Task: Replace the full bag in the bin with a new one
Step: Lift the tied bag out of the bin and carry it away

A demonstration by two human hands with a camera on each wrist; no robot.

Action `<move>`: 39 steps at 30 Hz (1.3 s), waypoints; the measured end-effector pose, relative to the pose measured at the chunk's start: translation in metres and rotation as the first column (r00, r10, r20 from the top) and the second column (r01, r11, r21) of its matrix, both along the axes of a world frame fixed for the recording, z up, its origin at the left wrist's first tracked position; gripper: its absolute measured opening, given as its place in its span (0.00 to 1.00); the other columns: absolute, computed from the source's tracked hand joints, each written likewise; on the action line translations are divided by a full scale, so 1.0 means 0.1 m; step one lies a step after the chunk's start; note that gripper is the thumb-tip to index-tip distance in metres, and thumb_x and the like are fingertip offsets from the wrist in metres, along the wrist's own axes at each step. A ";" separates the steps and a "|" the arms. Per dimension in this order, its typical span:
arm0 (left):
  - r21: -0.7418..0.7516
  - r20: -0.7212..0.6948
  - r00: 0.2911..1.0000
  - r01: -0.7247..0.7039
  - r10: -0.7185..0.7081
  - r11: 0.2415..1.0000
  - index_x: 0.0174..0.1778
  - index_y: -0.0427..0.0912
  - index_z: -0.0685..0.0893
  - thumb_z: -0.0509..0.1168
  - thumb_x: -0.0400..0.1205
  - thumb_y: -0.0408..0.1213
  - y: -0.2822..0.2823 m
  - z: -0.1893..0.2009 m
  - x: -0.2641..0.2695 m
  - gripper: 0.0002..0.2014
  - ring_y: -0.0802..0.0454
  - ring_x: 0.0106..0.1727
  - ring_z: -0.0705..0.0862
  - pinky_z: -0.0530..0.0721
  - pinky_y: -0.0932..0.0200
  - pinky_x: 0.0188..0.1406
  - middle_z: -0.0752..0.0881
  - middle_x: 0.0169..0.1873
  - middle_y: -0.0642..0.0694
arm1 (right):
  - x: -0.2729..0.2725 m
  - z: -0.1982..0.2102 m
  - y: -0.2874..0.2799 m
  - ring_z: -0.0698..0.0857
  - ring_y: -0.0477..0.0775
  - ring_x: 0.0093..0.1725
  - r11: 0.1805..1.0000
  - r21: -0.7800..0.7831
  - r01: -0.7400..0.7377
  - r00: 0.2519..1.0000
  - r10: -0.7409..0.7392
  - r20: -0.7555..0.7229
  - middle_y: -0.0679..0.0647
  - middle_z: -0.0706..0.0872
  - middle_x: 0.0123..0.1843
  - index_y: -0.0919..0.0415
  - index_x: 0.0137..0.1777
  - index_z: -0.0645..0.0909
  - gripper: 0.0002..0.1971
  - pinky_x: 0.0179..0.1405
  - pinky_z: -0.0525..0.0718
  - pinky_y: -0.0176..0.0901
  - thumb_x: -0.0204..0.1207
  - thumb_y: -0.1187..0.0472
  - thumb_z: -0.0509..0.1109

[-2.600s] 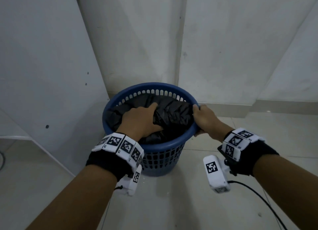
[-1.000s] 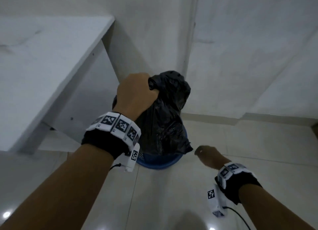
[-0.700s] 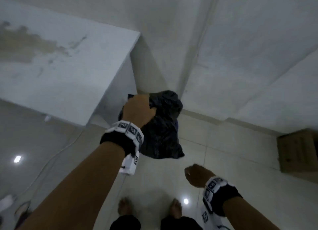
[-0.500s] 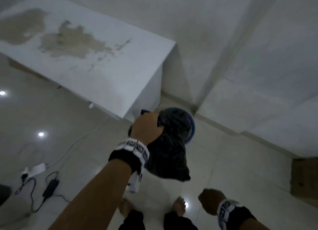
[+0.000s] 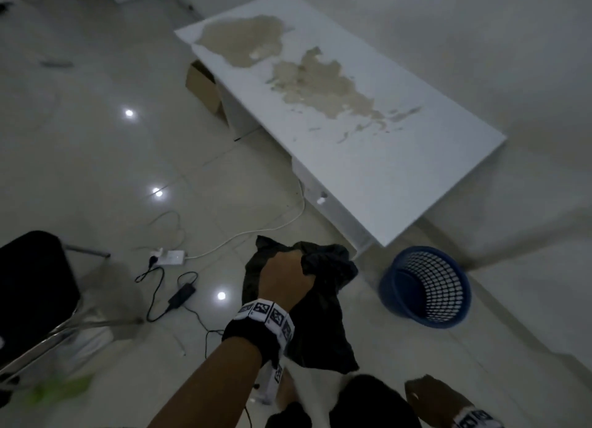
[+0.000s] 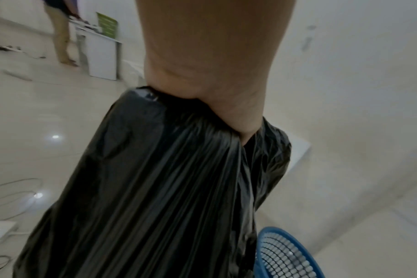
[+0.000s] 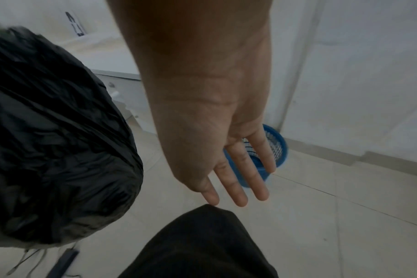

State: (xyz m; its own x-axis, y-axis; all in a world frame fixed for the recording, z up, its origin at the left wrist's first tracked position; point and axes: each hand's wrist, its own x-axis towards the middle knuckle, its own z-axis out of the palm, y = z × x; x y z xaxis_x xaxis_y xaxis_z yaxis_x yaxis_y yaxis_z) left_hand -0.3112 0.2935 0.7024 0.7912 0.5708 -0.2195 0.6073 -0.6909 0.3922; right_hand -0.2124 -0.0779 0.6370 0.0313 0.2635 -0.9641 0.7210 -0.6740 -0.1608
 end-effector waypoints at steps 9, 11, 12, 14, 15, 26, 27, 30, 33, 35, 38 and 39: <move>-0.049 -0.193 0.964 -0.197 0.184 0.979 0.39 0.40 0.80 0.68 0.77 0.51 1.83 -0.17 -0.06 0.16 0.44 0.36 0.84 0.79 0.56 0.33 0.85 0.36 0.44 | 0.43 -0.05 2.48 0.78 0.54 0.56 0.989 0.105 -0.101 0.994 0.097 0.041 0.60 0.82 0.62 0.67 0.67 0.76 0.17 0.55 0.74 0.45 0.90 0.60 0.50; -0.033 -0.238 0.952 -0.206 0.193 0.978 0.36 0.40 0.78 0.68 0.77 0.51 2.25 -0.18 -0.04 0.17 0.43 0.38 0.86 0.80 0.56 0.33 0.84 0.34 0.44 | 0.63 -0.13 2.93 0.79 0.56 0.53 0.982 0.142 -0.124 0.991 0.116 0.068 0.63 0.83 0.63 0.68 0.65 0.77 0.16 0.51 0.72 0.44 0.89 0.60 0.52; -0.027 -0.254 0.943 -0.230 0.216 0.973 0.34 0.40 0.77 0.68 0.76 0.52 2.46 -0.16 -0.04 0.18 0.42 0.38 0.87 0.80 0.55 0.32 0.83 0.33 0.44 | 0.74 -0.20 3.11 0.81 0.57 0.54 0.975 0.171 -0.141 0.989 0.130 0.071 0.64 0.84 0.63 0.67 0.64 0.77 0.16 0.50 0.72 0.43 0.89 0.60 0.52; -0.008 -0.274 0.929 -0.261 0.249 0.965 0.34 0.39 0.75 0.68 0.76 0.52 2.83 -0.10 -0.02 0.19 0.41 0.36 0.86 0.79 0.54 0.32 0.81 0.32 0.43 | 0.92 -0.24 3.48 0.82 0.56 0.53 0.969 0.168 -0.181 0.981 0.166 0.099 0.62 0.85 0.62 0.59 0.59 0.78 0.14 0.51 0.75 0.44 0.88 0.56 0.51; -0.001 -0.281 0.925 -0.267 0.256 0.964 0.35 0.39 0.76 0.68 0.77 0.52 2.99 -0.07 -0.01 0.19 0.41 0.35 0.85 0.79 0.54 0.32 0.81 0.32 0.43 | 0.98 -0.23 3.67 0.83 0.56 0.53 0.963 0.166 -0.215 0.974 0.200 0.103 0.61 0.85 0.62 0.55 0.56 0.77 0.13 0.53 0.76 0.44 0.87 0.54 0.51; 0.061 -0.323 0.894 -0.307 0.310 0.950 0.46 0.39 0.80 0.66 0.82 0.53 5.03 -0.09 0.26 0.18 0.45 0.37 0.80 0.77 0.56 0.34 0.80 0.39 0.44 | 1.64 -0.16 5.98 0.81 0.61 0.69 0.919 0.145 -0.368 0.925 0.346 0.156 0.64 0.82 0.70 0.66 0.68 0.79 0.18 0.63 0.77 0.46 0.87 0.62 0.52; 0.053 -0.323 0.896 -0.305 0.305 0.951 0.48 0.38 0.81 0.66 0.82 0.53 5.24 -0.10 0.29 0.18 0.45 0.39 0.82 0.77 0.56 0.34 0.82 0.41 0.43 | 1.69 -0.14 6.22 0.81 0.61 0.70 0.920 0.163 -0.356 0.928 0.329 0.173 0.64 0.82 0.70 0.66 0.69 0.79 0.18 0.62 0.76 0.45 0.87 0.62 0.53; 0.030 -0.323 0.894 -0.317 0.310 0.948 0.54 0.37 0.82 0.66 0.83 0.52 5.86 -0.09 0.36 0.19 0.42 0.47 0.87 0.78 0.55 0.37 0.86 0.49 0.40 | 1.90 -0.03 6.89 0.82 0.59 0.68 0.908 0.165 -0.385 0.912 0.346 0.223 0.63 0.82 0.71 0.66 0.69 0.78 0.18 0.61 0.75 0.44 0.88 0.64 0.51; -0.010 -0.323 0.896 -0.327 0.306 0.945 0.58 0.37 0.81 0.66 0.83 0.53 6.41 -0.08 0.43 0.21 0.40 0.52 0.86 0.84 0.52 0.45 0.85 0.54 0.39 | 2.05 0.10 7.54 0.81 0.52 0.55 0.913 0.182 -0.364 0.914 0.312 0.260 0.62 0.83 0.68 0.56 0.56 0.77 0.12 0.49 0.70 0.41 0.88 0.60 0.51; -0.011 -0.324 0.894 -0.329 0.308 0.944 0.63 0.38 0.79 0.66 0.82 0.53 6.84 -0.08 0.53 0.23 0.39 0.57 0.85 0.84 0.49 0.51 0.84 0.58 0.39 | 2.13 0.06 7.98 0.84 0.55 0.56 0.914 0.192 -0.357 0.916 0.302 0.264 0.60 0.85 0.65 0.57 0.56 0.79 0.13 0.51 0.75 0.42 0.87 0.57 0.52; 0.016 -0.320 0.898 -0.314 0.302 0.949 0.66 0.38 0.79 0.66 0.82 0.54 7.46 -0.06 0.65 0.24 0.38 0.57 0.86 0.83 0.50 0.49 0.84 0.59 0.39 | 2.21 0.02 8.64 0.85 0.60 0.61 0.919 0.180 -0.352 0.920 0.304 0.247 0.60 0.86 0.63 0.60 0.62 0.82 0.17 0.58 0.80 0.46 0.87 0.55 0.54; 0.026 -0.325 0.898 -0.304 0.295 0.952 0.66 0.38 0.79 0.66 0.82 0.54 7.67 -0.05 0.69 0.24 0.39 0.57 0.86 0.83 0.50 0.48 0.84 0.58 0.39 | 2.22 0.03 8.87 0.85 0.61 0.61 0.916 0.174 -0.361 0.920 0.319 0.229 0.61 0.86 0.63 0.61 0.63 0.82 0.17 0.58 0.80 0.46 0.87 0.56 0.54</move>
